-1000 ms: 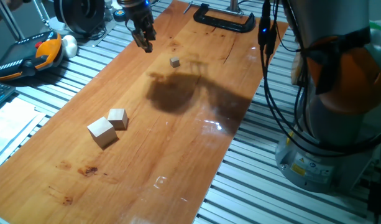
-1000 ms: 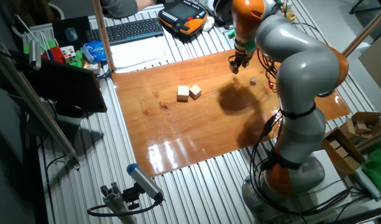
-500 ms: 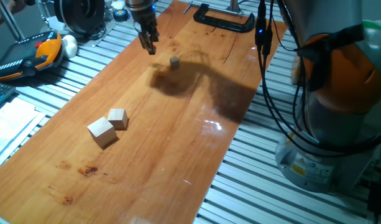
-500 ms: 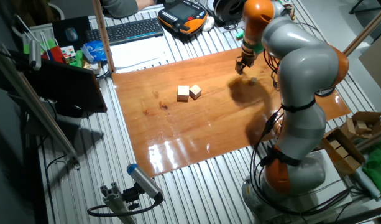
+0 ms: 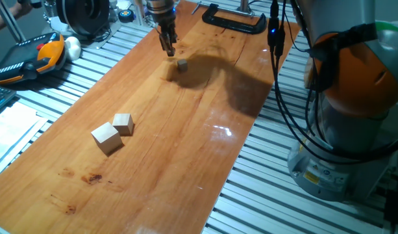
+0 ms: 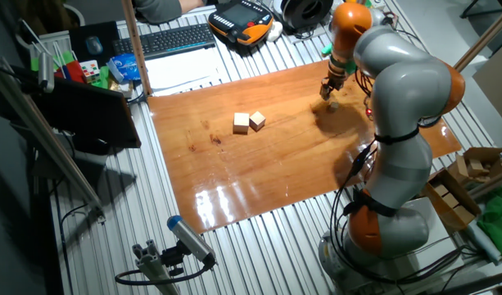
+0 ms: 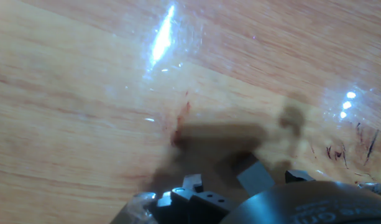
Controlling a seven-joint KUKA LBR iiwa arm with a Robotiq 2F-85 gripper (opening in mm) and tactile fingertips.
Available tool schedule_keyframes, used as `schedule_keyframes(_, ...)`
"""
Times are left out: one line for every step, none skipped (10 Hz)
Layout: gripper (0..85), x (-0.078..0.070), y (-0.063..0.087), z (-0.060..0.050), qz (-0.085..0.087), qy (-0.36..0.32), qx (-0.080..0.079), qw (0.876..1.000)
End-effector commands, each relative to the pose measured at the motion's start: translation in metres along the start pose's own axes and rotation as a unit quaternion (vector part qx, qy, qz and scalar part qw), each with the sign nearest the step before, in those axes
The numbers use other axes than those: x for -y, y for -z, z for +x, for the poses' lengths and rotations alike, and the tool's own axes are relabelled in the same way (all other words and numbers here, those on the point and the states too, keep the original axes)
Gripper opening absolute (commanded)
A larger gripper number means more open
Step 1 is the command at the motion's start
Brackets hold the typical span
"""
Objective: Pick up the small block on the left and move it to the right
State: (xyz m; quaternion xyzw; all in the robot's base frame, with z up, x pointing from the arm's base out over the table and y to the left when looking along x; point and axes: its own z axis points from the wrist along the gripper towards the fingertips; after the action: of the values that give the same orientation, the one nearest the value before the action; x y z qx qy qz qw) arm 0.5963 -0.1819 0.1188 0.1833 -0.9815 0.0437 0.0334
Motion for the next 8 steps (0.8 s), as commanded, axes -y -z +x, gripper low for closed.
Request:
schedule_keyframes(68.3, 0.001, -0.004, 0.001, 0.0, 0.0, 0.0, 1.0)
schedule_keyframes(68.7, 0.002, -0.011, 0.003, 0.0, 0.005, 0.003, 1.0)
schedule_keyframes(68.7, 0.003, -0.017, 0.004, 0.003, 0.007, 0.003, 1.0)
schedule_keyframes(68.7, 0.006, -0.023, 0.007, 0.0, 0.007, 0.005, 1.0)
schedule_keyframes(68.7, 0.009, -0.028, 0.01, -0.002, 0.01, 0.006, 1.0)
schedule_keyframes(68.7, 0.012, -0.033, 0.012, -0.003, 0.015, 0.007, 1.0)
schedule_keyframes(68.7, 0.014, -0.037, 0.013, -0.002, 0.016, 0.006, 1.0)
schedule_keyframes(69.3, 0.017, -0.041, 0.016, 0.009, 0.018, 0.009, 1.0)
